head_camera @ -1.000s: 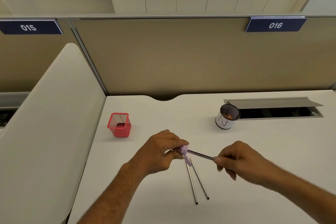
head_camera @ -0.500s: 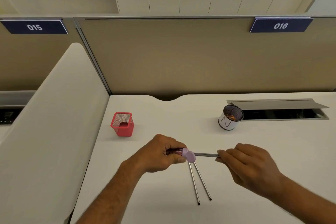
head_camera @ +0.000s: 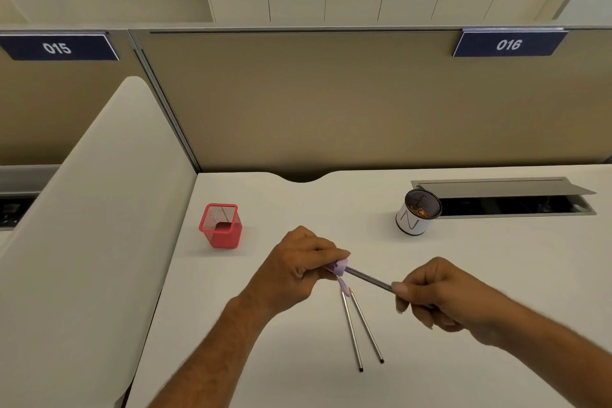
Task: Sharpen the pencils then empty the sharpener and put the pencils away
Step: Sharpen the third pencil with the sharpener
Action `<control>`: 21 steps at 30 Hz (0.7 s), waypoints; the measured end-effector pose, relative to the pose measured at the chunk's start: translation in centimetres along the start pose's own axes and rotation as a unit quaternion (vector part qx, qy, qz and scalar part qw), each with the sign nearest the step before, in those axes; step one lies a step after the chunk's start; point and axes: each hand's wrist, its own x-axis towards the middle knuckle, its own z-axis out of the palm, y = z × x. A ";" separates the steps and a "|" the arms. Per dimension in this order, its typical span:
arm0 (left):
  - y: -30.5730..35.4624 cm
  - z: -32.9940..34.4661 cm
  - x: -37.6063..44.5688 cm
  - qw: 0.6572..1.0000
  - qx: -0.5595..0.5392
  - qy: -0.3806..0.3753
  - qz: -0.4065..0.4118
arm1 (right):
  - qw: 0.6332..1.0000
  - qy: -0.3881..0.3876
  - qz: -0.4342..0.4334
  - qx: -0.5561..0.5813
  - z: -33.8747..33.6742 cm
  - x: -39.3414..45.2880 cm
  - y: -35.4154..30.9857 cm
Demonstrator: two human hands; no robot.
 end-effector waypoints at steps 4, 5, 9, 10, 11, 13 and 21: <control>-0.2 0.1 -0.1 1.000 0.007 0.024 0.003 | 0.994 -0.058 0.038 0.087 0.3 0.1 0.7; -0.3 0.1 0.0 1.000 0.009 0.028 0.004 | 0.991 -0.065 0.044 0.111 0.4 0.1 0.9; -0.4 -0.1 -0.1 0.999 -0.003 0.045 -0.008 | 0.985 -0.076 0.054 0.146 0.5 0.0 1.3; -0.5 -0.1 -0.2 0.998 -0.011 0.052 -0.015 | 0.985 -0.076 0.054 0.148 0.4 0.0 1.4; -0.6 -0.2 -0.3 0.998 -0.017 0.060 -0.023 | 0.984 -0.076 0.053 0.150 0.4 -0.1 1.5; -0.7 -0.2 -0.5 0.996 -0.020 0.074 -0.036 | 0.984 -0.074 0.052 0.152 0.3 -0.1 1.7; -0.6 0.0 -0.9 0.993 -0.042 0.077 -0.077 | 0.990 -0.022 0.017 0.140 0.9 -0.8 1.6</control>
